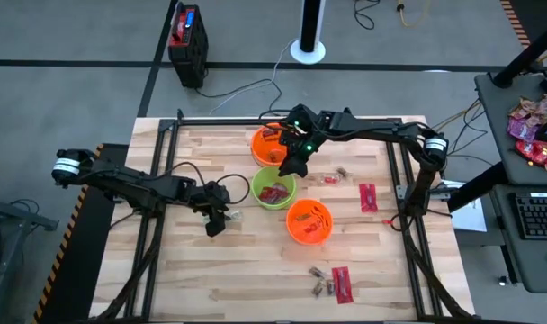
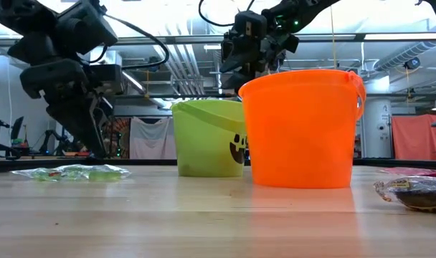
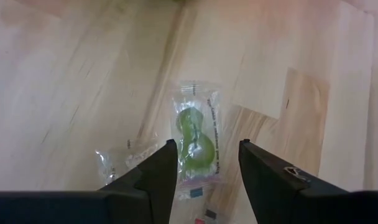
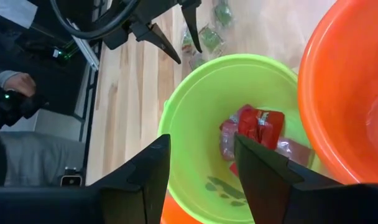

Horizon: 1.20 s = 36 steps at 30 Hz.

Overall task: Sort candy by brand, put in halloween buckets
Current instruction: Put the green gummy into the bottom orange bucket

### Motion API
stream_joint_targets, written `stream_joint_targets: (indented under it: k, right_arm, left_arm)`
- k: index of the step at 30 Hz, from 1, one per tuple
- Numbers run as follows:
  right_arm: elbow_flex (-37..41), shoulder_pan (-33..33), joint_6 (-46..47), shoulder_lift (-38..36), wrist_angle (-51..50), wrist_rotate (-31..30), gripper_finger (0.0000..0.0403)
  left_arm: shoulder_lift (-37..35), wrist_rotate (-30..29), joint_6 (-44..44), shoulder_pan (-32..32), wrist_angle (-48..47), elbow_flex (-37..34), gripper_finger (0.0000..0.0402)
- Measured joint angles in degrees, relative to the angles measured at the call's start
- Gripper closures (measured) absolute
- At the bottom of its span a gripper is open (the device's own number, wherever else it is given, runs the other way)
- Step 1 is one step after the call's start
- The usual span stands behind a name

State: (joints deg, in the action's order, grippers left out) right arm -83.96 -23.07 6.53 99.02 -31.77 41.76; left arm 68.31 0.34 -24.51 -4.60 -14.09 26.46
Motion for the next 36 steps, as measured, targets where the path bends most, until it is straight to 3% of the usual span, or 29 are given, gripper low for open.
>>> stream_joint_targets:
  k: [8,17,21,24,31,36]
  right_arm:
    - [0.0,0.04,-0.11,-0.02,0.61,-0.01,0.0237]
    - [0.0,0.04,-0.09,-0.02,0.59,-0.02,0.0237]
    - [-0.02,0.04,-0.01,-0.02,0.57,-0.01,0.0236]
    - [-0.02,0.04,-0.05,-0.33,0.19,0.02,0.0236]
    - [-0.02,0.62,-2.53,-4.38,0.73,0.02,0.0241]
    - [-0.07,3.93,-5.12,-7.6,4.6,-0.17,0.0251]
  left_arm:
    - [1.29,-0.04,1.94,0.0,1.18,-0.02,0.0284]
    - [12.83,0.07,1.79,0.0,4.11,2.01,0.029]
    - [13.65,0.05,4.2,-0.15,3.84,3.54,0.0332]
    - [12.01,0.56,5.22,-0.22,1.83,5.15,0.0387]
    - [2.37,-1.65,5.06,-0.15,-12.53,14.6,0.0399]
    - [-2.46,-8.23,6.55,-0.17,-18.12,24.11,0.0401]
